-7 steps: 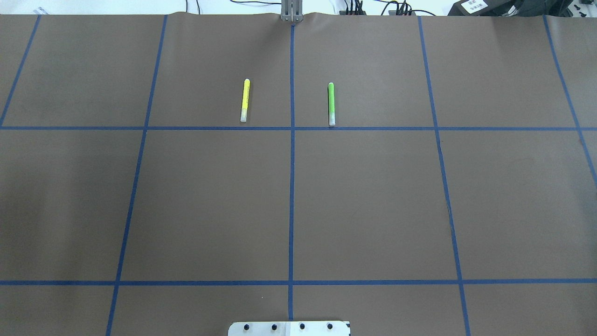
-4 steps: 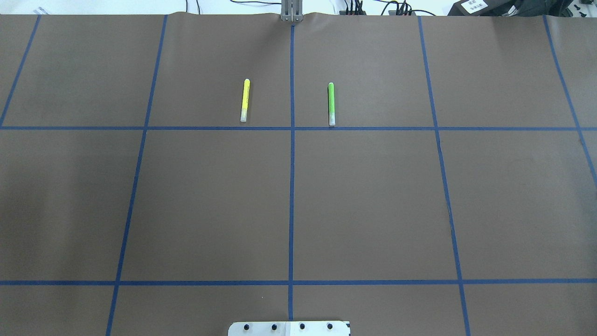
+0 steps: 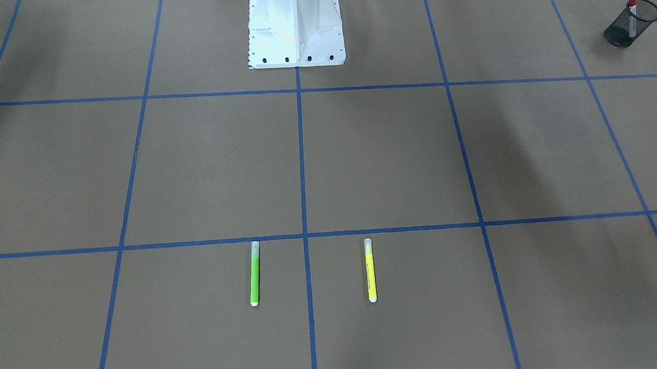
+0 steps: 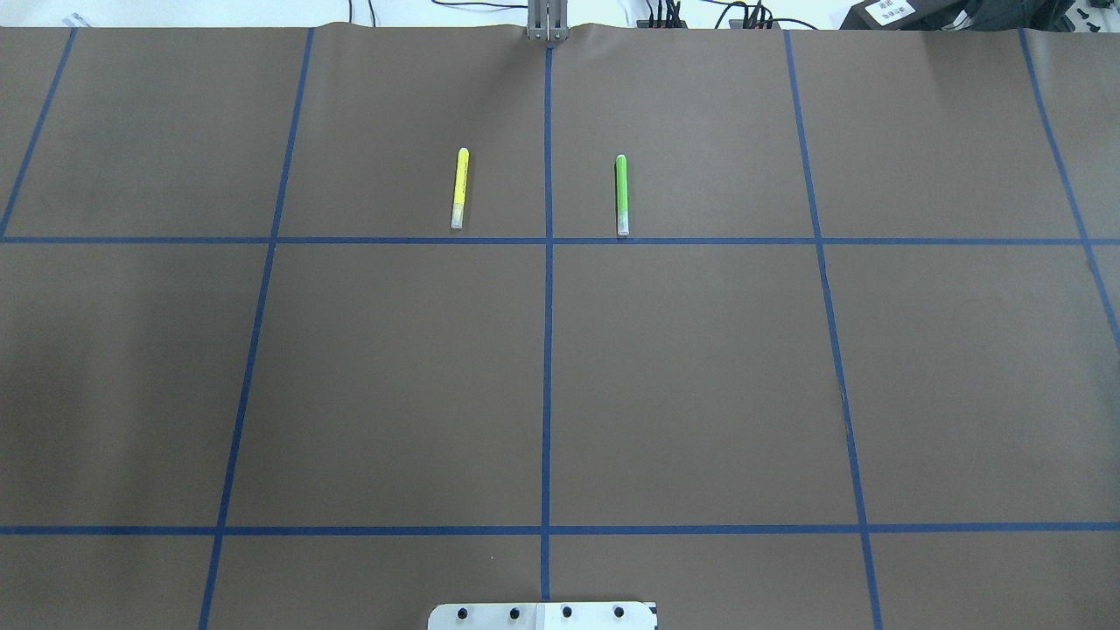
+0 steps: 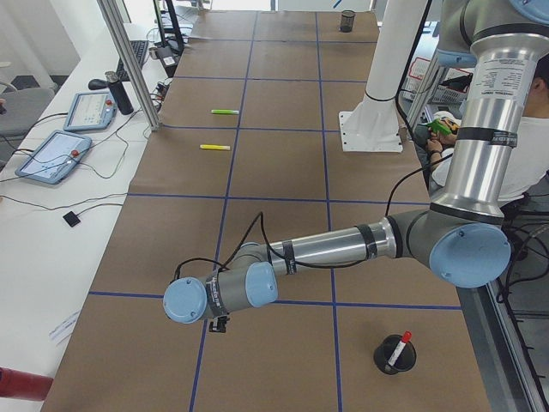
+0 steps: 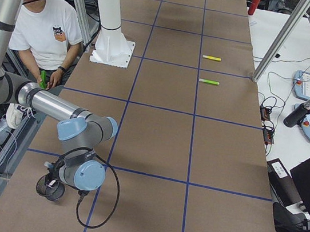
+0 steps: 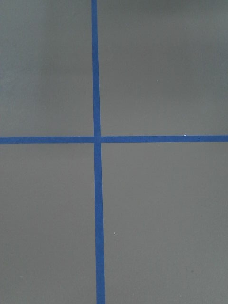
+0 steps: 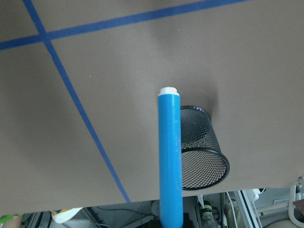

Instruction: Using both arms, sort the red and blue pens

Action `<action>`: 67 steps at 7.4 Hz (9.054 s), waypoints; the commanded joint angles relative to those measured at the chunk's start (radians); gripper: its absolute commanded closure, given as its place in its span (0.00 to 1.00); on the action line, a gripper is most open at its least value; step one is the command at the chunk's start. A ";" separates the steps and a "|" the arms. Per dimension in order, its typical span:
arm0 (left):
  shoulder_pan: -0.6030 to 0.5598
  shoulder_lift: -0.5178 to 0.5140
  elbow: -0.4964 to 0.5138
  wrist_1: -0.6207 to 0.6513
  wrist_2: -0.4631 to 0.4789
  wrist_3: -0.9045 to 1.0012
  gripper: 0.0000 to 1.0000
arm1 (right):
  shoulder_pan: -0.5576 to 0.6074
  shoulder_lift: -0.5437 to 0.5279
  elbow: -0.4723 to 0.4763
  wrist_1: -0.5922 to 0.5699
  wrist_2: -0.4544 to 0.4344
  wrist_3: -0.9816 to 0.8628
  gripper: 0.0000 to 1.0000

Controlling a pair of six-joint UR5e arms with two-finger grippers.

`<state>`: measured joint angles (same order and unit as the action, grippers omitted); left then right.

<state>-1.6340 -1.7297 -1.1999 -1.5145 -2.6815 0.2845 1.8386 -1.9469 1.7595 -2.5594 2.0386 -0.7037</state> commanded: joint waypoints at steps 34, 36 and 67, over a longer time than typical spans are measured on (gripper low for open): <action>0.000 0.009 -0.023 -0.004 -0.040 -0.071 0.00 | -0.172 0.308 -0.334 0.883 0.299 0.593 0.00; 0.000 0.009 -0.061 -0.032 -0.031 -0.073 0.00 | -0.289 0.367 -0.347 0.974 0.333 0.726 0.00; 0.063 0.070 -0.326 -0.177 0.290 -0.197 0.00 | -0.443 0.353 -0.051 1.036 0.301 0.963 0.00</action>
<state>-1.5711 -1.6647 -1.5255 -1.6908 -2.3907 0.0880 1.3960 -1.5948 1.7089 -1.5238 2.3393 0.2593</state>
